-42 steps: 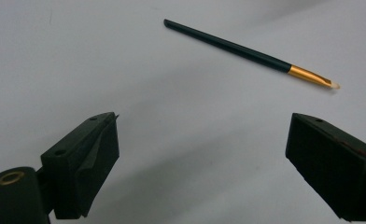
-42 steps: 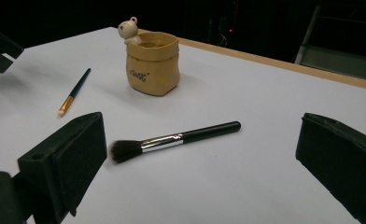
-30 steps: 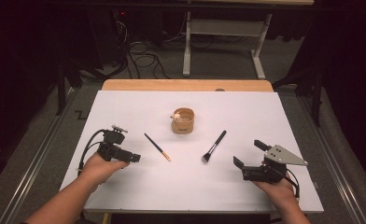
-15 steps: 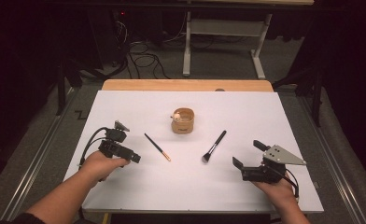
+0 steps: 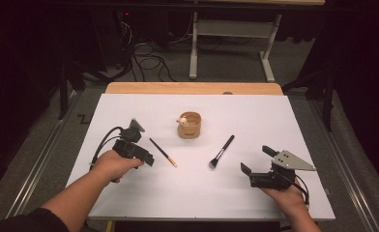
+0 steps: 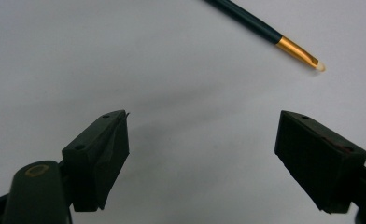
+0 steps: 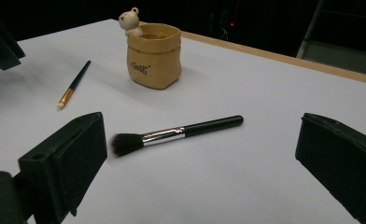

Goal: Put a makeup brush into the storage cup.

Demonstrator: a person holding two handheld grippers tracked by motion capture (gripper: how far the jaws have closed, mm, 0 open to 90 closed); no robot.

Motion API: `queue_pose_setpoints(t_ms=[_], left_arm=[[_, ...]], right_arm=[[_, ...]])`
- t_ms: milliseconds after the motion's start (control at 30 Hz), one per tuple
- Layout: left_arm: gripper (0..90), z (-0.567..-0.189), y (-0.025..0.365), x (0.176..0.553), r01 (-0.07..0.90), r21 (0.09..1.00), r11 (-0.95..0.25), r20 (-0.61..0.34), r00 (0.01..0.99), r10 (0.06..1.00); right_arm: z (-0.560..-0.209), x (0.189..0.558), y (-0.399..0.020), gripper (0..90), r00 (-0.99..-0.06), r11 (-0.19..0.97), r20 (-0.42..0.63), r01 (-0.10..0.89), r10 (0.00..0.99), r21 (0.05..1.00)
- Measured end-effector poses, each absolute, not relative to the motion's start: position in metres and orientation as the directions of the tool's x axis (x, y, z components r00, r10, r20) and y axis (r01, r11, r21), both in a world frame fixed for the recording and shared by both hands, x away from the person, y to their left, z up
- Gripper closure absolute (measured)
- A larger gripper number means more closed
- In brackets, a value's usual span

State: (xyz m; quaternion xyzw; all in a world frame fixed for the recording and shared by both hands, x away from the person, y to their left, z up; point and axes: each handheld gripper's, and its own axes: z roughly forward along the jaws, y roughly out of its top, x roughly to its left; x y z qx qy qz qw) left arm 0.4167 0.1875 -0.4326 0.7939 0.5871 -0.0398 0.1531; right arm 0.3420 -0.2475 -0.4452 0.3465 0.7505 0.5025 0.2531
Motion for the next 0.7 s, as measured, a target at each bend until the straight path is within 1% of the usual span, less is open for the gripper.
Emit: queue_pose_setpoints(t_ms=[200, 467, 700], left_arm=[[21.9, -0.43, 0.173, 0.424, 0.941, 0.174, -0.29, -0.227, 0.325, 0.918], [23.3, -0.431, 0.156, 0.433, 0.936, 0.169, -0.309, -0.208, 0.34, 0.917], [25.7, -0.435, 0.141, 0.443, 0.939, 0.159, -0.306, -0.22, 0.336, 0.916]], right_arm=[[-0.445, 0.341, -0.248, 2.6, -0.635, 0.255, -0.034, 0.259, 0.771, 0.932], [-0.444, 0.34, -0.247, 2.8, -0.635, 0.251, -0.03, 0.262, 0.772, 0.932], [-0.444, 0.34, -0.247, 2.9, -0.636, 0.252, -0.029, 0.263, 0.772, 0.931]])
